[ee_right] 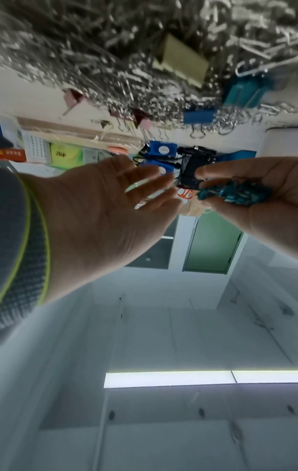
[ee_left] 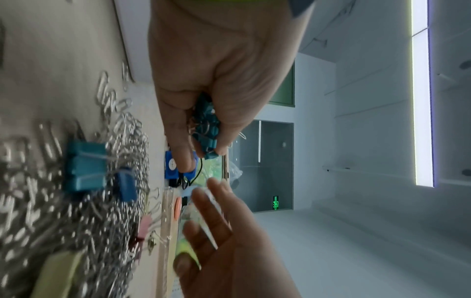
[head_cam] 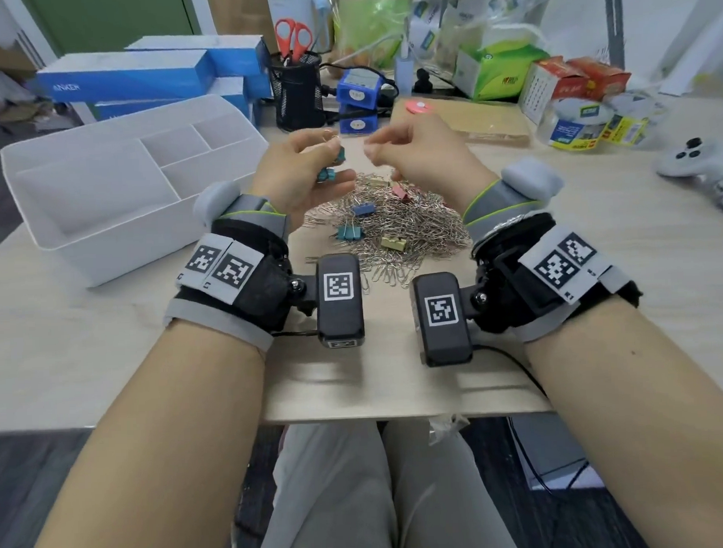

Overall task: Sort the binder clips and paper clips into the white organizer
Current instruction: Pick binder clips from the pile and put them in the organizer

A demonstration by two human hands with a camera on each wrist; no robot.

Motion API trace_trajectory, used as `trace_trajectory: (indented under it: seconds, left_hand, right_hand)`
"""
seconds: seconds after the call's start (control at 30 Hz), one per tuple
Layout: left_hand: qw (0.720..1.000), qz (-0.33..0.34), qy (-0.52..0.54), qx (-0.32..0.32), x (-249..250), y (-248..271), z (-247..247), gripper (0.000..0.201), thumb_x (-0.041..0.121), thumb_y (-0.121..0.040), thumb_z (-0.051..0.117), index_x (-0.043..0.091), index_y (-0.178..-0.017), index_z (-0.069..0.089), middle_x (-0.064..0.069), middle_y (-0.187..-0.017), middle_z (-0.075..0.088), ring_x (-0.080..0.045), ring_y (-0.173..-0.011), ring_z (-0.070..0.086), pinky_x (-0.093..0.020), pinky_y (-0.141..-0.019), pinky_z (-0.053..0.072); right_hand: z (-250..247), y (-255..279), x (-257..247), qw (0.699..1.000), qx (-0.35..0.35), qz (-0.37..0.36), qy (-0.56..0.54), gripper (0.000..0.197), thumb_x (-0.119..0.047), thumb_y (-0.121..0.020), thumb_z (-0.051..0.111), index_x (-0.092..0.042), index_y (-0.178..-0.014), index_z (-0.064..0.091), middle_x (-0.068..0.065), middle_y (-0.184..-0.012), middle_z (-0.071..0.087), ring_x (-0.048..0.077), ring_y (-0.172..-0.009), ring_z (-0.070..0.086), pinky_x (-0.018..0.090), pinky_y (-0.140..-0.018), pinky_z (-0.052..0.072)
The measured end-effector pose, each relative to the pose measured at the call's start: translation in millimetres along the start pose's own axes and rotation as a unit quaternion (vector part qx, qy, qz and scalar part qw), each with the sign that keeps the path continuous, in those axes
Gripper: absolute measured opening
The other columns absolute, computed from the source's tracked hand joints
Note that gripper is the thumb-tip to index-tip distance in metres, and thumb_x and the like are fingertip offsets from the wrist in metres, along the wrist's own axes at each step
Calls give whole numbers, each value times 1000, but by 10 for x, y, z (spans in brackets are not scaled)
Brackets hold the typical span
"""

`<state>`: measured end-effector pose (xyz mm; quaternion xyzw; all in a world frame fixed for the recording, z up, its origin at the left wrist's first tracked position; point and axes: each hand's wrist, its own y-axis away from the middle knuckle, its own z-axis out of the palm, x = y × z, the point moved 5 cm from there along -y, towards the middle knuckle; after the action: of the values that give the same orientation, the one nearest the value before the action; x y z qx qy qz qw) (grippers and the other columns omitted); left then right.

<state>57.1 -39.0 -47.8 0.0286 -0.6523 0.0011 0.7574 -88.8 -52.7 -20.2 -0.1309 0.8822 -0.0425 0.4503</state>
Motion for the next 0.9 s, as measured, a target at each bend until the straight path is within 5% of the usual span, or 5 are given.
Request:
trace_trajectory:
  seconds: [0.13,0.3,0.5,0.73,0.9]
  left_hand:
    - [1000,10,2,10,-19,12,-122,19,14,-98,49,17,-115,56,-3,-88,58,-18,-83,62,-27,-70,61]
    - [998,58,19,26,16,21,-59,14,13,-97,50,14,-96,64,-3,-87,59,-13,-78,61,-21,-65,59]
    - [999,42,-1,28,-28,-3,-46,15,19,-96,53,14,-89,64,-4,-85,59,-13,-75,61,-15,-52,53]
    - [998,38,-14,54,-70,-24,-87,16,21,-95,54,16,-81,61,1,-80,61,-8,-67,59,-13,-49,50]
    - [999,-2,-40,11,-149,-34,-12,9,15,-96,53,18,-91,61,-1,-80,60,-10,-65,59,-14,-46,50]
  right_hand:
    - [290,68,-5,986,-130,8,105,29,-36,-80,71,-13,-97,75,1,-79,69,5,-63,51,9,-52,38]
    - [357,54,57,985,-139,16,100,20,-23,-76,76,-11,-93,76,-6,-66,63,0,-57,53,10,-59,43]
    - [375,103,67,980,-165,3,110,13,-26,-74,78,-17,-83,75,-15,-56,59,-10,-43,49,1,-48,35]
    - [68,32,173,998,46,35,-38,13,-15,-80,70,-18,-68,67,2,-64,65,13,-61,62,25,-64,50]
    - [-2,22,265,974,101,78,-189,11,-2,-84,61,-12,-85,63,7,-69,68,9,-55,68,21,-52,52]
